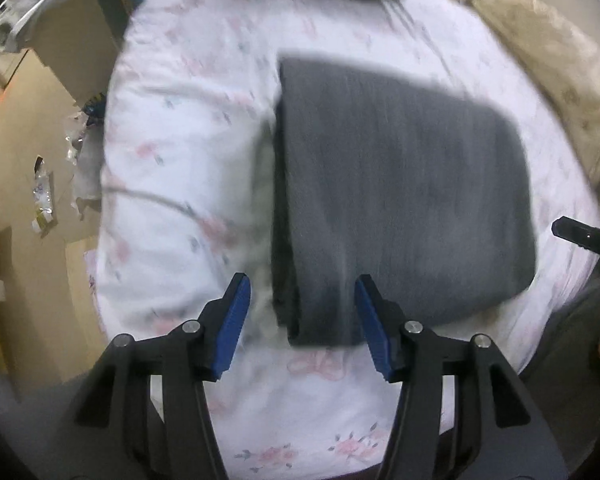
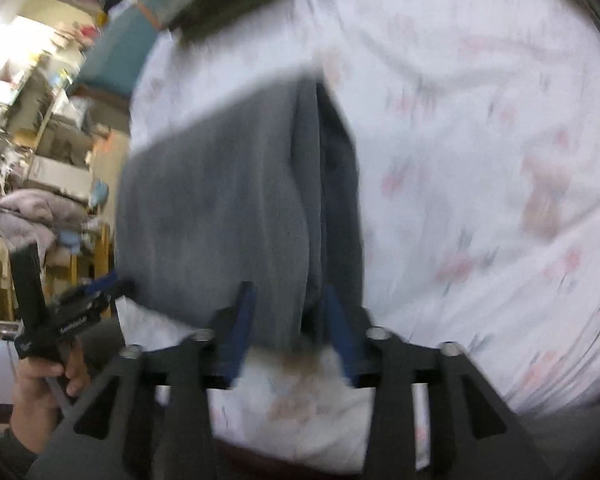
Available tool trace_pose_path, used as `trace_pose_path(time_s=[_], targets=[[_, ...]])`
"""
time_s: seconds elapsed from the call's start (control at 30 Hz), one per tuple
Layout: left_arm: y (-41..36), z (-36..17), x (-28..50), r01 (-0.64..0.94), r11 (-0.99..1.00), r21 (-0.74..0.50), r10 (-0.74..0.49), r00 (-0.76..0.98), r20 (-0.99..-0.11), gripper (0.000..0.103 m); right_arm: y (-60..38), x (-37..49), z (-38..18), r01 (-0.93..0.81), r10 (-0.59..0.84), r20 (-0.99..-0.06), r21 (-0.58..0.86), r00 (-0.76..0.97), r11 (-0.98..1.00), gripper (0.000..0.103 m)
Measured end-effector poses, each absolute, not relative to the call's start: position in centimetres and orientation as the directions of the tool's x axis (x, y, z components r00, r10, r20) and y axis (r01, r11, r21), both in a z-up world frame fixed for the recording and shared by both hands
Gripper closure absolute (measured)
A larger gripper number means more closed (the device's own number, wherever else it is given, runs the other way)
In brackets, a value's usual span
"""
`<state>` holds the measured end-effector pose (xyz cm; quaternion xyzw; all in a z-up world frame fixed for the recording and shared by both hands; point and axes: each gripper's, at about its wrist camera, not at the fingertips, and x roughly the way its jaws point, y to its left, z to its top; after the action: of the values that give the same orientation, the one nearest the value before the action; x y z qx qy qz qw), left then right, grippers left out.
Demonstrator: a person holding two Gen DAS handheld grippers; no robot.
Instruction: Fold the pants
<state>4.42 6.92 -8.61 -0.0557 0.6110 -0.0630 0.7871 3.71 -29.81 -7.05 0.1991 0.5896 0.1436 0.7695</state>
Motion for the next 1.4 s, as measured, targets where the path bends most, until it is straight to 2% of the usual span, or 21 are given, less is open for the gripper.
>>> trace_pose_path(time_s=[0.1, 0.27, 0.3, 0.33, 0.37, 0.4, 0.47, 0.53, 0.57, 0.63, 0.67, 0.73, 0.8, 0.9, 1.03, 1.17, 1.27, 1.33, 1.4], targets=[[8.8, -6.9, 7.6, -0.026, 0.975, -0.223, -0.204, 0.312, -0.928, 0.051, -31.1, 6.9, -6.4, 0.024, 0.484, -0.802, 0.524, 0.350, 0.851, 0.054], [9.8, -8.2, 12.7, -0.089, 0.931, -0.353, -0.311, 0.312, -0.898, 0.051, -30.6, 10.9, -8.6, 0.069, 0.526, -0.768, 0.586, 0.366, 0.807, 0.055], [9.6, -9.0, 13.7, -0.093, 0.936, -0.340, -0.296, 0.315, -0.902, 0.051, -30.2, 11.4, -9.5, 0.068, 0.535, -0.771, 0.589, 0.345, 0.805, 0.057], [9.4, -9.6, 14.2, -0.093, 0.940, -0.329, -0.286, 0.313, -0.906, 0.053, -29.9, 11.7, -10.0, 0.062, 0.542, -0.774, 0.590, 0.327, 0.805, 0.072], [9.2, -10.4, 14.6, -0.083, 0.940, -0.330, -0.292, 0.301, -0.908, 0.061, -29.2, 11.7, -10.4, 0.037, 0.532, -0.791, 0.567, 0.301, 0.823, 0.093], [8.8, -10.6, 14.8, -0.072, 0.933, -0.352, -0.319, 0.286, -0.904, 0.100, -28.4, 11.5, -10.3, 0.005, 0.500, -0.813, 0.525, 0.299, 0.851, 0.099], [8.3, -11.0, 14.6, -0.047, 0.948, -0.314, -0.290, 0.278, -0.916, 0.100, -28.1, 11.1, -9.4, -0.035, 0.418, -0.844, 0.432, 0.335, 0.901, 0.101], [7.8, -10.8, 14.6, -0.018, 0.966, -0.258, -0.242, 0.287, -0.927, 0.100, -28.6, 10.9, -9.4, -0.012, 0.243, -0.897, 0.257, 0.370, 0.966, 0.103], [8.0, -10.7, 14.5, -0.027, 0.966, -0.257, -0.239, 0.289, -0.927, 0.100, -28.9, 10.9, -10.0, -0.007, 0.227, -0.910, 0.239, 0.348, 0.971, 0.103], [8.3, -10.0, 14.3, -0.051, 0.970, -0.236, -0.209, 0.310, -0.927, 0.096, -30.5, 10.8, -10.0, 0.058, 0.355, -0.866, 0.399, 0.351, 0.915, 0.103], [8.4, -9.2, 14.0, -0.069, 0.975, -0.209, -0.174, 0.338, -0.925, 0.096, -30.6, 10.6, -8.8, 0.047, 0.369, -0.840, 0.421, 0.398, 0.906, 0.103], [8.4, -7.4, 13.3, -0.074, 0.983, -0.170, -0.124, 0.424, -0.897, 0.096, -29.2, 10.2, -5.8, -0.053, 0.358, -0.793, 0.383, 0.494, 0.922, 0.103], [7.1, -5.4, 12.2, -0.040, 0.988, -0.148, -0.102, 0.552, -0.828, 0.098, -26.4, 10.4, -4.3, -0.129, 0.338, -0.773, 0.321, 0.537, 0.938, 0.103], [3.1, -5.6, 11.7, 0.082, 0.985, -0.150, -0.169, 0.600, -0.782, 0.098, -22.3, 11.1, -5.4, -0.186, 0.367, -0.765, 0.317, 0.529, 0.930, 0.103], [0.7, -9.5, 12.0, 0.115, 0.984, -0.134, -0.176, 0.575, -0.799, 0.097, -19.3, 11.5, -9.3, -0.222, 0.337, -0.801, 0.258, 0.495, 0.940, 0.103], [0.7, -11.9, 11.0, 0.148, 0.983, -0.110, -0.179, 0.621, -0.763, 0.096, -18.0, 10.5, -12.0, -0.267, 0.283, -0.813, 0.164, 0.509, 0.950, 0.103], [1.4, -13.3, 11.1, 0.115, 0.980, -0.165, -0.201, 0.600, -0.775, 0.096, -17.6, 10.0, -13.1, -0.277, 0.247, -0.821, 0.113, 0.515, 0.954, 0.103], [1.1, -14.0, 10.5, 0.130, 0.985, -0.117, -0.172, 0.608, -0.775, 0.096, -18.1, 10.2, -13.8, -0.255, 0.263, -0.825, 0.149, 0.501, 0.955, 0.103], [0.8, -14.5, 10.5, 0.139, 0.986, -0.092, -0.158, 0.607, -0.779, 0.096, -17.7, 9.9, -14.4, -0.271, 0.247, -0.825, 0.119, 0.509, 0.955, 0.103]])
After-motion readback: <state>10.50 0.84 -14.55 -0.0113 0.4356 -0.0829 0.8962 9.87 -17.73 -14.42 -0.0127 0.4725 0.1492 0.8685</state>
